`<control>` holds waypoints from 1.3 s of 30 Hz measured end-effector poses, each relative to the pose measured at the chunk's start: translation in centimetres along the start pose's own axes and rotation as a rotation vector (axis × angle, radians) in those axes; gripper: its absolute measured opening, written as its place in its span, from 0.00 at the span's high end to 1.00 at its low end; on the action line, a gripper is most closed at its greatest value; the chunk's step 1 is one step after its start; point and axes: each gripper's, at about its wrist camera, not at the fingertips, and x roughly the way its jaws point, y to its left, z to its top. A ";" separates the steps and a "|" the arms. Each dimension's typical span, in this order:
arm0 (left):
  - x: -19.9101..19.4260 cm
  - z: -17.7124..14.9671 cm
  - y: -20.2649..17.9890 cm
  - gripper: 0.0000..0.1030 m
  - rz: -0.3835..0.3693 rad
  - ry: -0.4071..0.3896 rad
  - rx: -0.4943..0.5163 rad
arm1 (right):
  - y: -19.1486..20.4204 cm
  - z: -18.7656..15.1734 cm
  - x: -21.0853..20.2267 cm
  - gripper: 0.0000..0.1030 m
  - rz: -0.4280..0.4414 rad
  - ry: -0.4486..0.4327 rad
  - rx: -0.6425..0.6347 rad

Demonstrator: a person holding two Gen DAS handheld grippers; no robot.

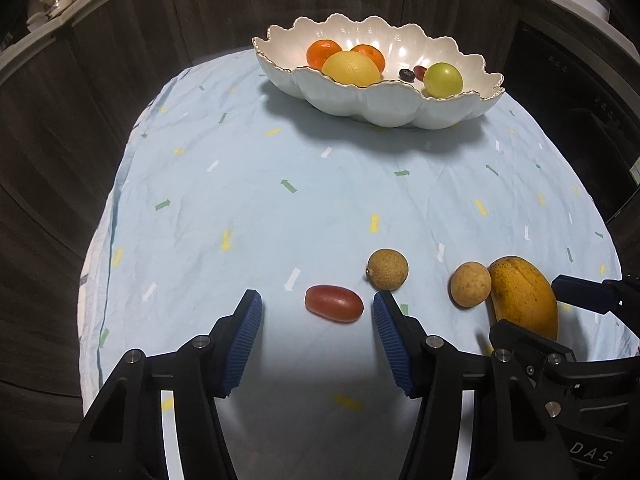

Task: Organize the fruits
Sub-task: 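Grasp the second red tomato with the left tool while the right tool grasps the mango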

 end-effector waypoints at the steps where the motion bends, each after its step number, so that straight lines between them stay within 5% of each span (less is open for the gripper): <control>1: 0.2 0.0 0.0 0.48 -0.002 0.002 0.002 | 0.0 0.0 0.2 0.33 -0.001 0.006 -0.001; 6: 0.7 -0.1 0.0 0.53 -0.010 0.003 0.005 | -0.1 -0.2 1.1 0.48 0.012 0.042 0.007; 9: 0.8 0.0 0.0 0.54 -0.012 -0.003 0.003 | 0.0 -0.2 1.2 0.48 0.014 0.039 0.007; 14: 0.6 -0.1 -0.4 0.71 -0.029 -0.003 0.017 | -0.2 -0.4 1.2 0.50 0.029 0.037 0.020; 39: -1.8 0.1 -0.8 0.72 -0.017 -0.030 0.009 | -2.1 0.3 -1.1 0.51 0.041 -0.036 0.066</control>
